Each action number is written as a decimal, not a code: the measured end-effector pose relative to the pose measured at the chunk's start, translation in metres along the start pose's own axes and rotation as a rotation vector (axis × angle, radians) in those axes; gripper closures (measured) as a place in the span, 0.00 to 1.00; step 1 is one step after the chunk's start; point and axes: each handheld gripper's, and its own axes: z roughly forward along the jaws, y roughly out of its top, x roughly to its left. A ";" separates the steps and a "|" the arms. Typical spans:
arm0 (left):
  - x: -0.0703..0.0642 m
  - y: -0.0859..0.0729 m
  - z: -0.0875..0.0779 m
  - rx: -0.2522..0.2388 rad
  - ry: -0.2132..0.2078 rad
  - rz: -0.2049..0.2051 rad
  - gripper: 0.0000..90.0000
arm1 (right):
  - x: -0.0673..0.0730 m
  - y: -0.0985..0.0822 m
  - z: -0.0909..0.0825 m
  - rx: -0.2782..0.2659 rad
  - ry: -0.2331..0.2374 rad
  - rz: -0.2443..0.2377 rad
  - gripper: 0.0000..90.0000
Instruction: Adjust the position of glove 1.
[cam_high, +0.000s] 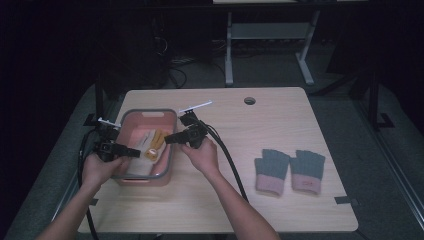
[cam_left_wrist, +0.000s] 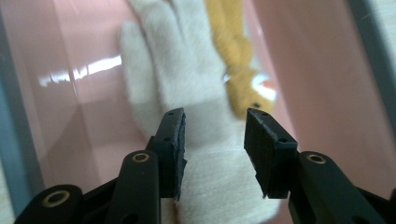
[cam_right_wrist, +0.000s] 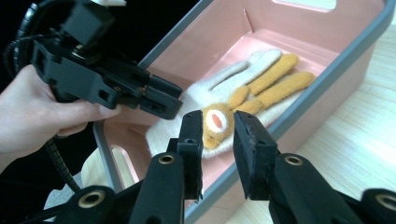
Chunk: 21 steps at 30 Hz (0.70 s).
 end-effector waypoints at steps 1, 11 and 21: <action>-0.001 0.001 -0.002 -0.015 -0.012 -0.002 0.64 | -0.001 0.000 -0.001 0.000 0.000 -0.005 0.80; -0.022 0.006 -0.010 -0.056 -0.077 0.037 0.60 | -0.011 -0.002 -0.021 -0.003 0.008 0.002 0.76; -0.036 0.008 -0.013 -0.100 -0.106 0.038 0.56 | -0.022 -0.006 -0.033 -0.016 0.007 0.008 0.74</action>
